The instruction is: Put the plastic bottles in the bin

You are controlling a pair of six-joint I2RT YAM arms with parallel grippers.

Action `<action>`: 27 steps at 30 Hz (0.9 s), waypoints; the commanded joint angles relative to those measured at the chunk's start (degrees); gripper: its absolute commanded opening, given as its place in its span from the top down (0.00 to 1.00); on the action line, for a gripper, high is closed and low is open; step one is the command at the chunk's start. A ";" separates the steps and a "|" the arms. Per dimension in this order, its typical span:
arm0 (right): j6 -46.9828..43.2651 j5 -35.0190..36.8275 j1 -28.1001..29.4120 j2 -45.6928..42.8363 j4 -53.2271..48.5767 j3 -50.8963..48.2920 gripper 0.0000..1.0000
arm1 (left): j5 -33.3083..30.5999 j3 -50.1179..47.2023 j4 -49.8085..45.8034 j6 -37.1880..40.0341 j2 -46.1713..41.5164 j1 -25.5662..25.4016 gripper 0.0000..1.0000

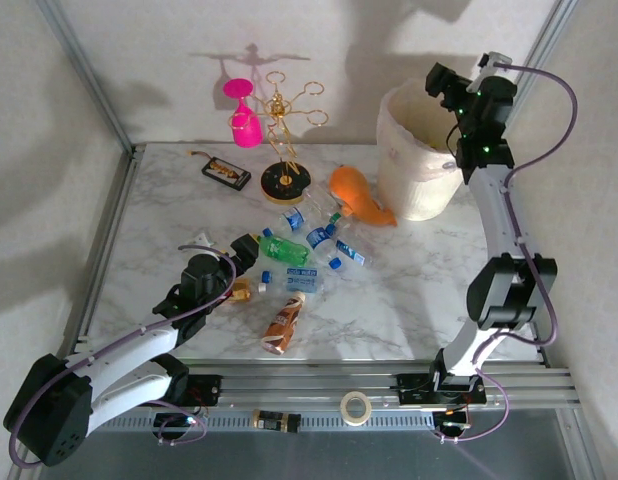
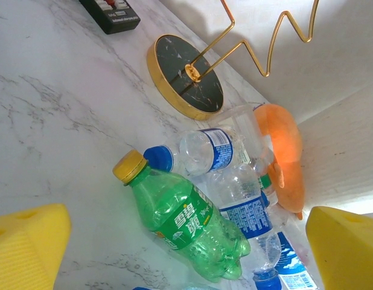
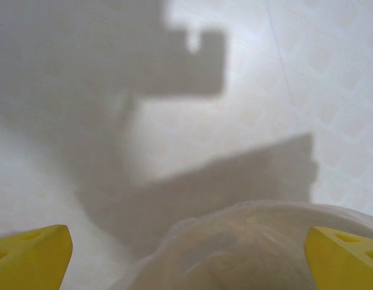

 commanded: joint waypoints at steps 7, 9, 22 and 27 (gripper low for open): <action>-6.40 0.57 13.00 -14.87 3.09 -15.77 0.01 | 0.08 2.40 -10.07 -5.53 -2.08 0.56 0.01; -6.97 1.41 16.74 -17.59 4.50 -20.46 0.01 | 0.59 2.95 -13.82 -7.98 -2.79 0.54 0.00; -3.42 7.18 33.67 -20.87 8.58 -38.06 0.01 | 0.10 9.93 -44.02 -23.36 -11.59 0.47 0.00; -1.42 6.91 36.40 -17.90 8.51 -40.93 0.01 | 2.13 7.83 -45.96 -29.09 -12.36 0.47 0.00</action>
